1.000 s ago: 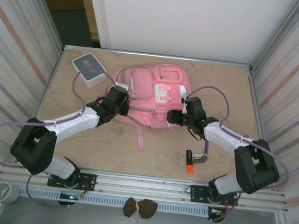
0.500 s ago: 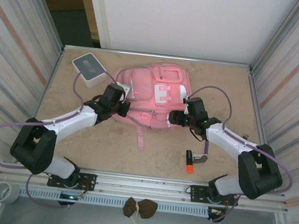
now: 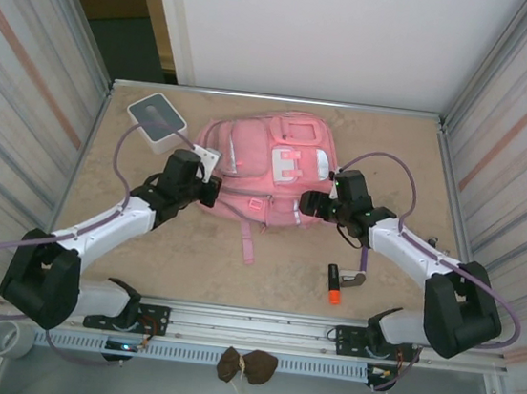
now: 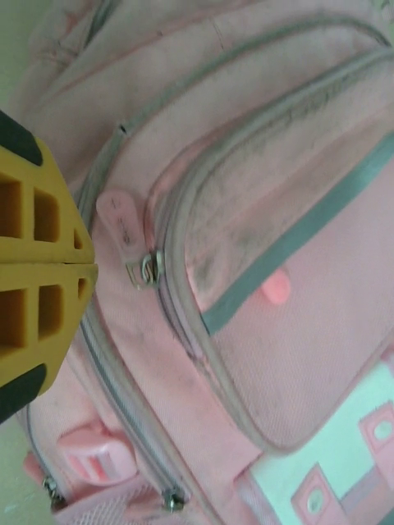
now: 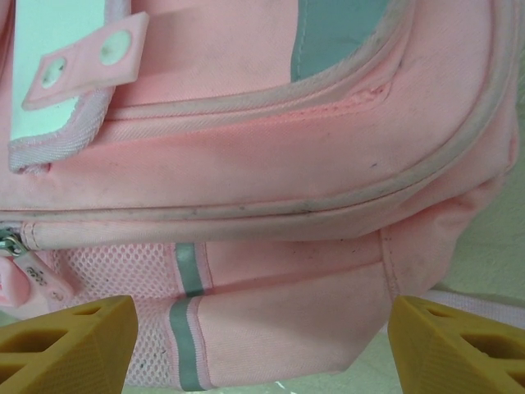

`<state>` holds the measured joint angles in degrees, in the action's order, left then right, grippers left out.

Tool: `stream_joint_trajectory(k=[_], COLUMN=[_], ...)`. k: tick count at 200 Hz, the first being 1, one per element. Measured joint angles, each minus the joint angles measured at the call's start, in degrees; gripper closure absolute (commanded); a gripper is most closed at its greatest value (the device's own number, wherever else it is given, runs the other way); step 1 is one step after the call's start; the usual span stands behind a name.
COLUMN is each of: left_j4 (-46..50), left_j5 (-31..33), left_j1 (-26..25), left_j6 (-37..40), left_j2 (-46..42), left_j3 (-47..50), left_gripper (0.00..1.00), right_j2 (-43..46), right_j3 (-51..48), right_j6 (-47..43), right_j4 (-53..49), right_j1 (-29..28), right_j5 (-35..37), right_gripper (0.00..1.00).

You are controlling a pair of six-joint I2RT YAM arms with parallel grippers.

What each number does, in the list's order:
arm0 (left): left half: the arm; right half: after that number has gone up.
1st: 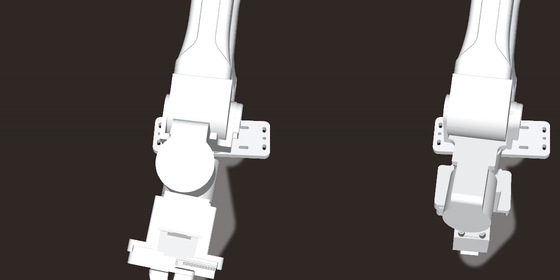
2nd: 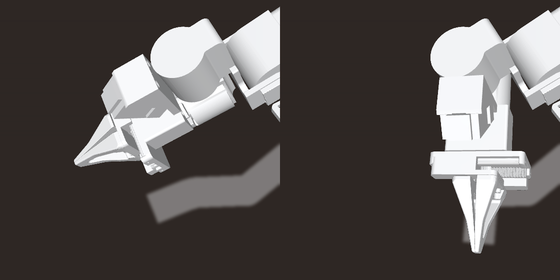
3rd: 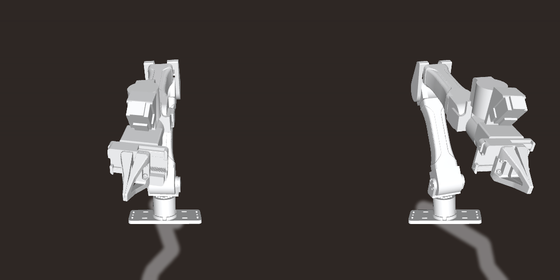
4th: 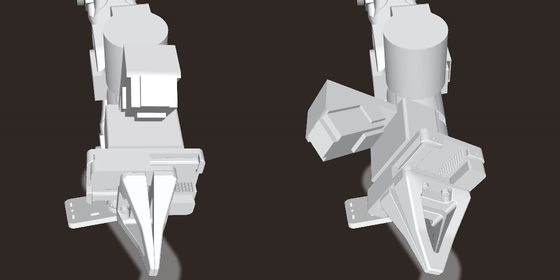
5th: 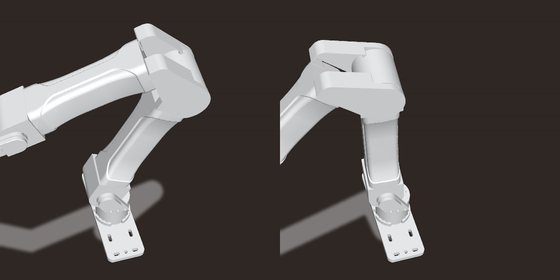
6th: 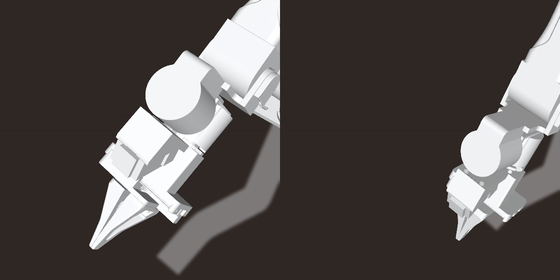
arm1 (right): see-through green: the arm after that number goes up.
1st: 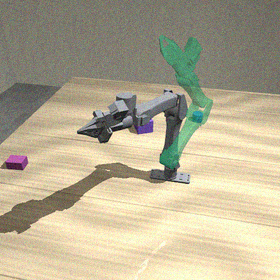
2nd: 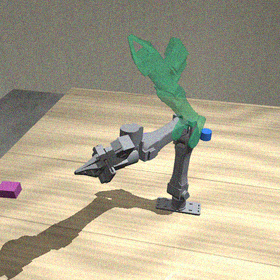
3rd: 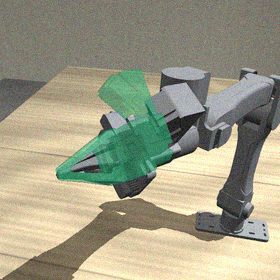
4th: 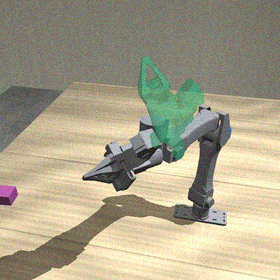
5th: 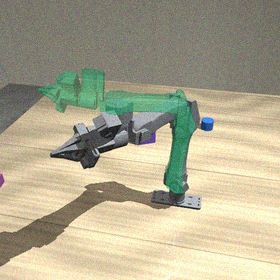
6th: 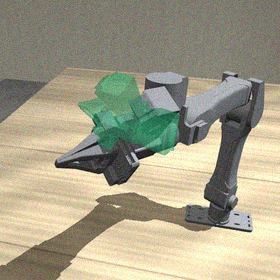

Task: Pack the student bag

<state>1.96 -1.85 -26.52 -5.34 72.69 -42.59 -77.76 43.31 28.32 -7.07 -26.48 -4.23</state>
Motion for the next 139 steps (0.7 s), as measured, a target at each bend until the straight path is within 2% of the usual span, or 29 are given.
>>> stream_joint_trajectory(k=[24,47,75,139], left_j4=[0.52,2.19,2.99,3.85], left_j5=[0.15,0.24,1.29,3.21], left_j1=[0.13,0.13,0.13,0.13], left_j6=[0.63,1.79,3.74,7.58], left_j2=[0.37,2.8,6.45,12.15], left_j3=[-0.15,-2.19,-5.25,-8.09], left_gripper=[0.71,0.6,0.57,0.57], right_j2=[-0.35,-0.81,-0.98,-0.98], right_j3=[0.09,0.09,0.09,0.09], right_j6=[0.17,0.17,0.17,0.17], right_j4=[0.0,0.04,0.04,-0.09], right_j1=[0.0,0.0,0.0,0.0], right_j5=[-0.39,-0.57,-0.57,-0.57], right_gripper=[0.22,0.21,0.21,0.21])
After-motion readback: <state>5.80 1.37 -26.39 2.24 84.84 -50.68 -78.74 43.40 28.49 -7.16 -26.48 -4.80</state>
